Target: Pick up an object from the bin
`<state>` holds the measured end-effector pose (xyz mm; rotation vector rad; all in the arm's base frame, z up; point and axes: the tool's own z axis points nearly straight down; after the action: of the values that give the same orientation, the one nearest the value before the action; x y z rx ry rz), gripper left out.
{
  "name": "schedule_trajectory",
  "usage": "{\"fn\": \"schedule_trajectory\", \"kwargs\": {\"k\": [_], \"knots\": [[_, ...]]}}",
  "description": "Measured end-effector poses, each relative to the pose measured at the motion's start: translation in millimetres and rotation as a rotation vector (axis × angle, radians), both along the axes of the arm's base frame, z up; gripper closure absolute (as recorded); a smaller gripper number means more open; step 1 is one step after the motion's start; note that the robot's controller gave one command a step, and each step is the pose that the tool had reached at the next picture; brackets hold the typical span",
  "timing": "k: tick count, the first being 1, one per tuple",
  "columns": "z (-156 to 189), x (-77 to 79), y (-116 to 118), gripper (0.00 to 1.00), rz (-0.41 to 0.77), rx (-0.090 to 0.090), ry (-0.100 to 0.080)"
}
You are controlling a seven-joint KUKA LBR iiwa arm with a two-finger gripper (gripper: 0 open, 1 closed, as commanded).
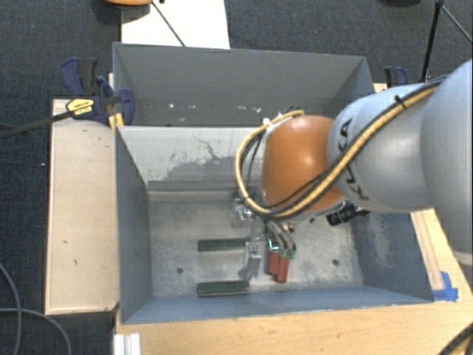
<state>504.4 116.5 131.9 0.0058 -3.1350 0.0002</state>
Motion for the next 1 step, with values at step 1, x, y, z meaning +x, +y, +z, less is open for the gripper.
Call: {"fn": "schedule_trajectory", "kwargs": {"k": [1], "knots": [[4.1, 2.1, -0.4, 0.00, -0.003, 0.001, -0.008]]}}
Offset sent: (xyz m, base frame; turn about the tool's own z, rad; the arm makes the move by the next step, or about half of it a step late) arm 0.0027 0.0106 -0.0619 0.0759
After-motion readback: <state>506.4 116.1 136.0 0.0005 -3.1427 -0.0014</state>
